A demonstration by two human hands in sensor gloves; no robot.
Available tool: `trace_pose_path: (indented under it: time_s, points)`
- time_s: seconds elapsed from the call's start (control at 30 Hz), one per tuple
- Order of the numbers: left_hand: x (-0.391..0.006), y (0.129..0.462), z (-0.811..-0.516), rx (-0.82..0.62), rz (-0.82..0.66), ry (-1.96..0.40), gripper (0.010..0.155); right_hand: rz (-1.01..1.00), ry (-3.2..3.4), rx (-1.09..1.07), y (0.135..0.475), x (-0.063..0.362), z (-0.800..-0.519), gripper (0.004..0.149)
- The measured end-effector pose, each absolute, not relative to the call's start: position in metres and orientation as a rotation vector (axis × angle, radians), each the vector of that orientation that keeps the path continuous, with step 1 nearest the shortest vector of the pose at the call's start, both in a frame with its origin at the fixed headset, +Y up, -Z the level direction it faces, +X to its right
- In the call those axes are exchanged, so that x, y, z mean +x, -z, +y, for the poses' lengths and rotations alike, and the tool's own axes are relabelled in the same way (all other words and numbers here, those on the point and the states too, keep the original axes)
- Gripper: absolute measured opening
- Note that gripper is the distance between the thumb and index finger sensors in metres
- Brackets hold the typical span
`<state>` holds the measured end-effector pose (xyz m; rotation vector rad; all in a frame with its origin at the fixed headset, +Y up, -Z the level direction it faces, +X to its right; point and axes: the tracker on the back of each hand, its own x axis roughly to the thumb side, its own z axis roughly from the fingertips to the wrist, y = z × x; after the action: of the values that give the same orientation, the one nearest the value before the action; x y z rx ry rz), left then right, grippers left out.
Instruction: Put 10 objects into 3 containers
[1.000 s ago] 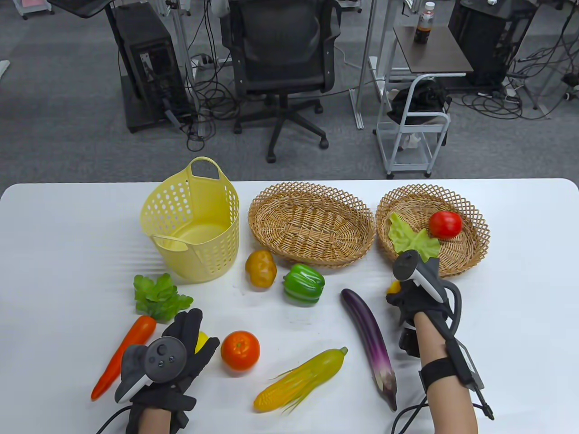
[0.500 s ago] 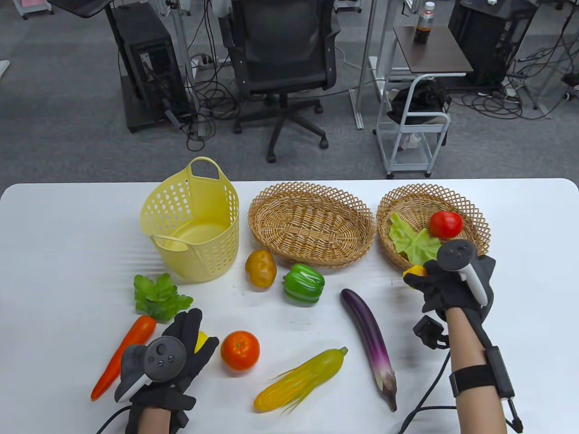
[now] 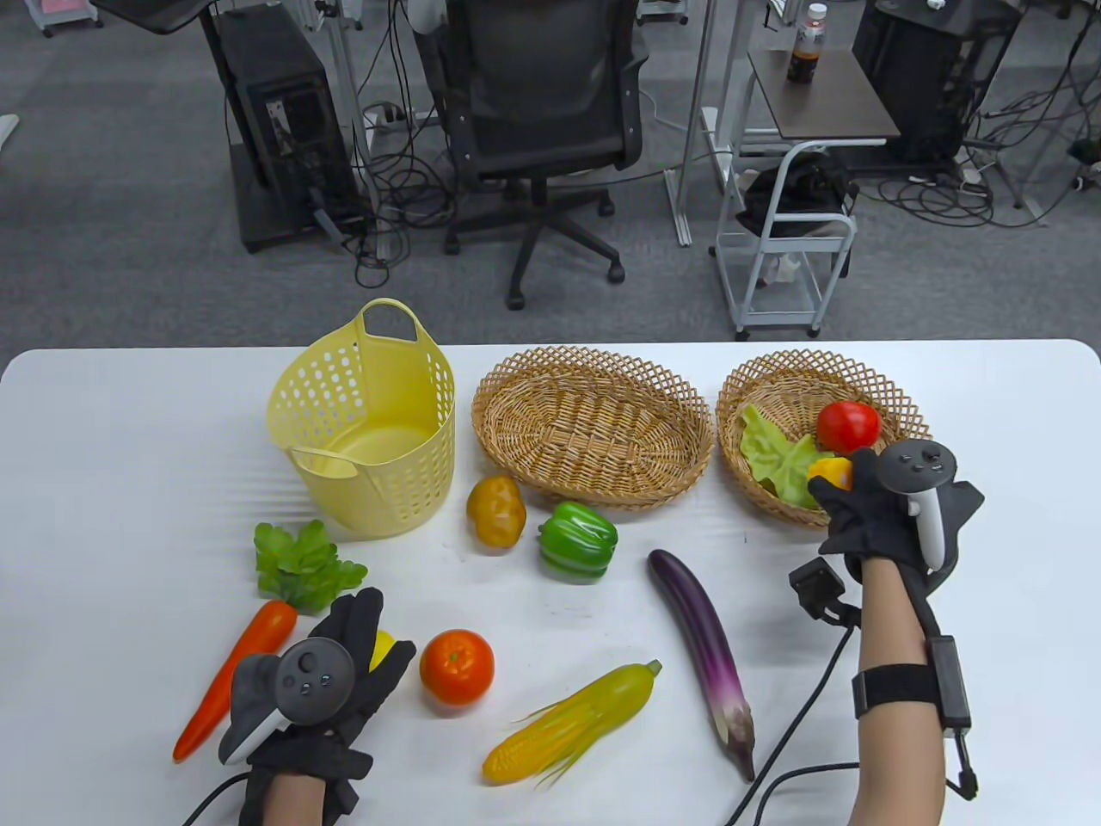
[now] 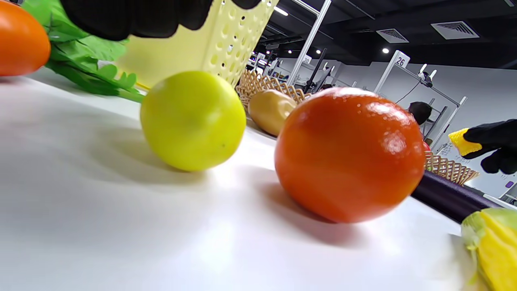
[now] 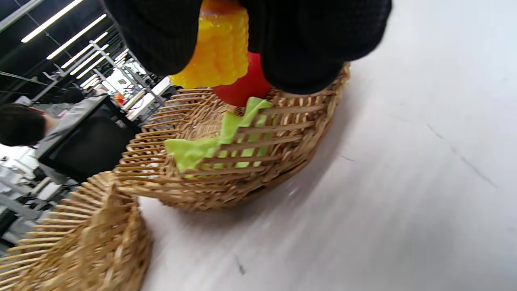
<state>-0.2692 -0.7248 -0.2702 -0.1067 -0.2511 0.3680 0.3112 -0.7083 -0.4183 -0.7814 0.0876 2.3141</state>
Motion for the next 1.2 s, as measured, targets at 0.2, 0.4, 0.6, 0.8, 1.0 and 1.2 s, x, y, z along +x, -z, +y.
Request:
trace_pose_path:
  time_s: [0.2,0.4,0.6,0.8,1.0,1.2]
  points:
    - [-0.269,0.271,-0.725,-0.115,-0.251,-0.366,0.077,0.153,-2.376,-0.837,0.429,0.306,-0.725,0.074]
    - [-0.27,0.273,-0.728,-0.13,-0.235,-0.369,0.077,0.175,-2.38,-0.833,0.434,0.302,-0.737,0.075]
    - [-0.27,0.274,-0.728,-0.13,-0.237,-0.369,0.077,0.193,-2.355,-0.825,0.433,0.305,-0.74,0.077]
    - [-0.27,0.273,-0.729,-0.135,-0.235,-0.372,0.077,0.201,-2.356,-0.816,0.432,0.305,-0.741,0.078]
    - [-0.269,0.274,-0.729,-0.135,-0.241,-0.375,0.077,0.175,-2.396,-0.752,0.421,0.303,-0.736,0.082]
    - [-0.269,0.275,-0.732,-0.144,-0.254,-0.395,0.077,0.119,-2.487,-0.659,0.396,0.296,-0.716,0.086]
